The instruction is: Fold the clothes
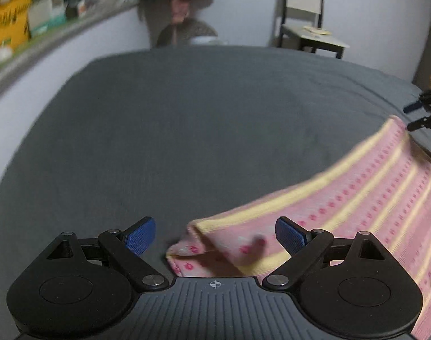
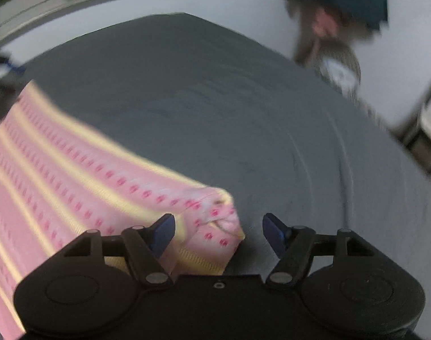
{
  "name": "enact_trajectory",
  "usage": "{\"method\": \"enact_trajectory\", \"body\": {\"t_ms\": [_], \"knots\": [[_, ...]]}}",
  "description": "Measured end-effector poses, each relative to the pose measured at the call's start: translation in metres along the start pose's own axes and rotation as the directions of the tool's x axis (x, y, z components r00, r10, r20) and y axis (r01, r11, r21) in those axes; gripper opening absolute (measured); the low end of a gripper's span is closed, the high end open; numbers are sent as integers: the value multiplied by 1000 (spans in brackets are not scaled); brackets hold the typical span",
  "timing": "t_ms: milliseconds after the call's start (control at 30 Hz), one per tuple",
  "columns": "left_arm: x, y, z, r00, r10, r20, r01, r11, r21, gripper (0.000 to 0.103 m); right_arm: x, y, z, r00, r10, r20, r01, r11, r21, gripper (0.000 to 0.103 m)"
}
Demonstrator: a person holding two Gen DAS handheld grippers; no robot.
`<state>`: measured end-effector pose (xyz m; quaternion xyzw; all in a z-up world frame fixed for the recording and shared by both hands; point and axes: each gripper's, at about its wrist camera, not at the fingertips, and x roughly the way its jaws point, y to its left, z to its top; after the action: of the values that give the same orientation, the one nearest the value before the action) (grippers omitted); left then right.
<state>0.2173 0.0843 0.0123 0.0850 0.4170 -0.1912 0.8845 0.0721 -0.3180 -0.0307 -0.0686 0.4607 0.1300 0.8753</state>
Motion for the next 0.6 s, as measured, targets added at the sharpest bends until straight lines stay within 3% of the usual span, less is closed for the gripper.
{"method": "enact_trajectory", "body": {"t_ms": [100, 233, 333, 400, 500, 533, 600], "knots": [[23, 10, -5, 999, -16, -31, 15, 1000, -23, 92, 14, -11, 6, 997, 79, -4, -79, 995, 68, 68], [53, 16, -16, 995, -36, -88, 33, 998, -44, 92, 32, -12, 5, 996, 80, -35, -79, 996, 32, 68], [62, 18, -20, 998, -23, -66, 20, 999, -46, 103, 40, -16, 2, 994, 109, -30, -108, 993, 38, 69], [65, 15, -23, 998, -17, -56, 15, 999, -43, 102, 45, -19, 0, 991, 128, -28, -127, 991, 42, 71], [63, 8, -26, 999, -6, -41, 7, 1000, 3, 102, 50, -22, -1, 986, 162, -25, -161, 986, 43, 61], [63, 6, -26, 999, -3, -36, 4, 1000, 19, 99, 48, -21, 0, 982, 186, -27, -185, 982, 37, 51], [61, 4, -25, 999, -17, -40, 17, 1000, 12, 94, 42, -19, 1, 979, 199, -36, -198, 980, 16, 47]]}}
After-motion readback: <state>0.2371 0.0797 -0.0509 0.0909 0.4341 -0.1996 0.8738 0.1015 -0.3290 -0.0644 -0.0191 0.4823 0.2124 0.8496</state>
